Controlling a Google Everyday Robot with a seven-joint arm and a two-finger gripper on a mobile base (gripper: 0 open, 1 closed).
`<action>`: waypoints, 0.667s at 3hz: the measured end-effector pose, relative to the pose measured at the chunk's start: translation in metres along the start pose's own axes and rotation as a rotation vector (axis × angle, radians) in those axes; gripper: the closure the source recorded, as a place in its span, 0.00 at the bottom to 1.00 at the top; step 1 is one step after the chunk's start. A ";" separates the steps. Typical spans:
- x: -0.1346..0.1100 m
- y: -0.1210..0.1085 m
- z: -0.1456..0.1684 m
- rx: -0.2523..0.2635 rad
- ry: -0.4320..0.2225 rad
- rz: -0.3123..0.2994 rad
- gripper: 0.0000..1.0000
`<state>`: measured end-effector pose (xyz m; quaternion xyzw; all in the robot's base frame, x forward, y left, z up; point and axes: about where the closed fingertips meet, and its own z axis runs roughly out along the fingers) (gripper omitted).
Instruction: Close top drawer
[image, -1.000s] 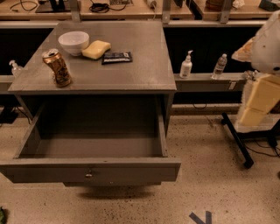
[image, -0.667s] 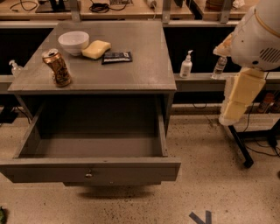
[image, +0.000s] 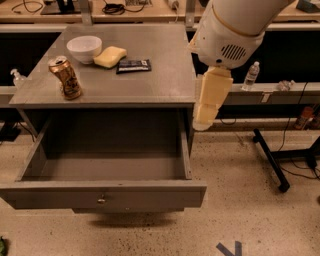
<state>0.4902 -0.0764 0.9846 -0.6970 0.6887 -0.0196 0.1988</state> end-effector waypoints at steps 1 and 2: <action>0.000 0.000 0.000 0.000 0.000 0.000 0.00; 0.011 0.014 0.047 -0.072 0.043 0.064 0.00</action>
Offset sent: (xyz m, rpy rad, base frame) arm 0.0039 0.0145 -0.2756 -0.1499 0.5181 -0.3164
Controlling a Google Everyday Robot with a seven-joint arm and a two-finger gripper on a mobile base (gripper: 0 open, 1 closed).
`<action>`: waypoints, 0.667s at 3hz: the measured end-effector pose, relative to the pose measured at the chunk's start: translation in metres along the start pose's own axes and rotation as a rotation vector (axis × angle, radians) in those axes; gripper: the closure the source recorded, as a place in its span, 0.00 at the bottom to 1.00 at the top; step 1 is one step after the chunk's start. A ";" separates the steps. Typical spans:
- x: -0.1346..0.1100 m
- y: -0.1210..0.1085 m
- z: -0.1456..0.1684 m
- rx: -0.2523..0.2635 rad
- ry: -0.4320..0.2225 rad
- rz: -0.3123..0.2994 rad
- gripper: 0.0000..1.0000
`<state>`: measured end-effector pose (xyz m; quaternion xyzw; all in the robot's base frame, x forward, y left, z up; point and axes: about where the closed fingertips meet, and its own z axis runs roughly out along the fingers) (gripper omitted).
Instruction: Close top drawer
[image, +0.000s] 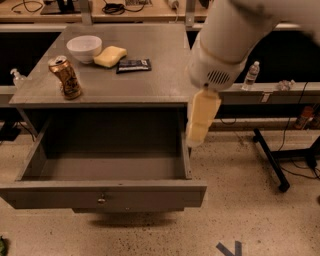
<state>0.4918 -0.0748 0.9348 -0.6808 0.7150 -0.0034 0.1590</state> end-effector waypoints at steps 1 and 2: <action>0.020 0.024 0.086 -0.069 0.053 0.163 0.00; 0.036 0.053 0.166 -0.111 0.054 0.259 0.00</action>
Offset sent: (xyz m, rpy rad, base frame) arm -0.0285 0.0101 -0.3047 0.0382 0.2545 -0.3260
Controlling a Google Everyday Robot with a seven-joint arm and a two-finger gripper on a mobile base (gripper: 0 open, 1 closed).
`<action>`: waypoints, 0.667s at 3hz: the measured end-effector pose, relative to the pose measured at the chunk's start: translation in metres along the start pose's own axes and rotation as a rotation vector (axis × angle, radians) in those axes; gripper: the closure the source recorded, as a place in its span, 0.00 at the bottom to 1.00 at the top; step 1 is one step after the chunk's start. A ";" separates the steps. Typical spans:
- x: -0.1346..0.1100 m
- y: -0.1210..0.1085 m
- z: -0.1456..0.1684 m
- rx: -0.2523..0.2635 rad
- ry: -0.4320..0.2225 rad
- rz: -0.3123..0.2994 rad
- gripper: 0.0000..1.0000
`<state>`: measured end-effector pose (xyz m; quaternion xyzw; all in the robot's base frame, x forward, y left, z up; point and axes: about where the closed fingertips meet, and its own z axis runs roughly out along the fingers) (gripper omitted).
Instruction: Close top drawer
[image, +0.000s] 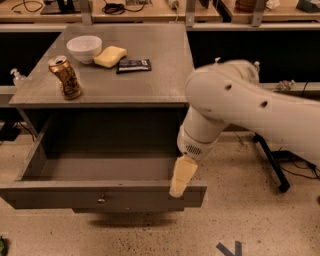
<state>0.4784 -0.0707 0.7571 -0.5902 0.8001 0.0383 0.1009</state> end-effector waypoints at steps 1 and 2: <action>-0.007 0.022 0.055 -0.029 -0.056 -0.001 0.00; -0.018 0.019 0.059 -0.001 -0.094 -0.019 0.00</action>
Offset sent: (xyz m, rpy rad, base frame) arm -0.0117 0.0193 -0.0499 0.0524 0.0127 0.0007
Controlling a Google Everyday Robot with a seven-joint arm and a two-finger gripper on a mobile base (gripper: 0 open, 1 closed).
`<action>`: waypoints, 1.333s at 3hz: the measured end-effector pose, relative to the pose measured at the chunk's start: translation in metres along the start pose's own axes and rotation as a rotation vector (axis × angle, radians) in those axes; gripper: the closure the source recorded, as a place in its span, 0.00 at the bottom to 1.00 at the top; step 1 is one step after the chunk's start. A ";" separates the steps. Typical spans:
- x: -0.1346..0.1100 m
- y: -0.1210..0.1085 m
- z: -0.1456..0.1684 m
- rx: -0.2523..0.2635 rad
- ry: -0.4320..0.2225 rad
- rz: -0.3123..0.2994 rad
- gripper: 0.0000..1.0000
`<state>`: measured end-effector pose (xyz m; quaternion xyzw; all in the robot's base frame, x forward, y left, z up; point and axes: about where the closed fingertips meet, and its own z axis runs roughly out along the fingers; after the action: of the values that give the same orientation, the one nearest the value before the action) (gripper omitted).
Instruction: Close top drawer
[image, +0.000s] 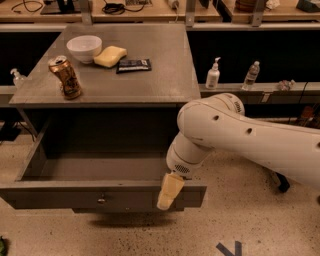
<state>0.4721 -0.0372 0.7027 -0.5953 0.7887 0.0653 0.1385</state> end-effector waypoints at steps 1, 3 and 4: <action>0.004 0.001 -0.003 0.001 0.023 0.002 0.00; -0.001 -0.001 0.014 0.082 0.050 -0.067 0.00; -0.011 -0.016 0.036 0.218 0.030 -0.180 0.00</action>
Offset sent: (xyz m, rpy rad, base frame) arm 0.0006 -0.0037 0.0006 -0.0446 -0.0089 -0.0069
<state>0.4953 -0.0219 0.6723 -0.6462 0.7365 -0.0424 0.1956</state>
